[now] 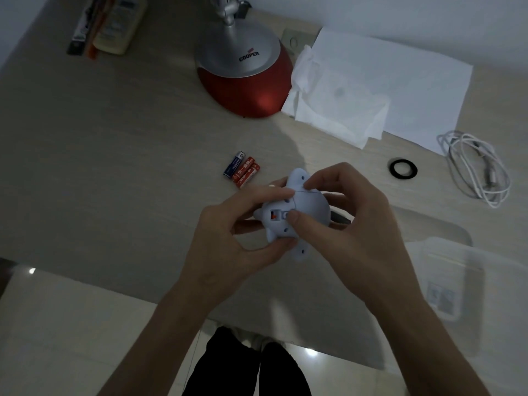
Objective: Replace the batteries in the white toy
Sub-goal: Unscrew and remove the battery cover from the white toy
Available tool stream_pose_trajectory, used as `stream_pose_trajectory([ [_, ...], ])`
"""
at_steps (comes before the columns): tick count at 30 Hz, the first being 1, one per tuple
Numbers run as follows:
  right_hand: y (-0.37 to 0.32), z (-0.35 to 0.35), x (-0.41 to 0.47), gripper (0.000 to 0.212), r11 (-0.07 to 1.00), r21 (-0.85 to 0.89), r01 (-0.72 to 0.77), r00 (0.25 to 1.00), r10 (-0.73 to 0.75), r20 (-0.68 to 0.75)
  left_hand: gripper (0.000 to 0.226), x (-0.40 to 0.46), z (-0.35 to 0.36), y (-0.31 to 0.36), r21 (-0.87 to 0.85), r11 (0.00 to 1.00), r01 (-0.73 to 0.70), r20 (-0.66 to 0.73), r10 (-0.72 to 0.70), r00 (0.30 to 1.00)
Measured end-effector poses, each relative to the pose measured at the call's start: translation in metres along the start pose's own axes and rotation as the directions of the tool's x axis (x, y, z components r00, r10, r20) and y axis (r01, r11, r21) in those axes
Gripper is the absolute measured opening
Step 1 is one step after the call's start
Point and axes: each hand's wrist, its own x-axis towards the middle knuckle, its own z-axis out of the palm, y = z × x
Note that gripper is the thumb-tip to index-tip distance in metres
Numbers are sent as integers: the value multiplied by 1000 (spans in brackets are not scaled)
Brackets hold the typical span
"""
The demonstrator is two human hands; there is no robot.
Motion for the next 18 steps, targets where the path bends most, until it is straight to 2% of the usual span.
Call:
stream_pose_trajectory([
  [7, -3, -4, 2, 28, 1000, -23, -14, 1000, 15, 8, 51, -1, 1, 0, 4, 1000, 18, 1, -18, 1000],
  [14, -7, 0, 0, 40, 994, -107, -19, 1000, 19, -2, 50, -1, 3, 1, 21, 1000, 9, -7, -9, 1000],
  [18, -8, 3, -1, 37, 987, -156, -24, 1000, 21, -22, 50, -3, 3, 2, 25, 1000, 9, 12, -9, 1000],
])
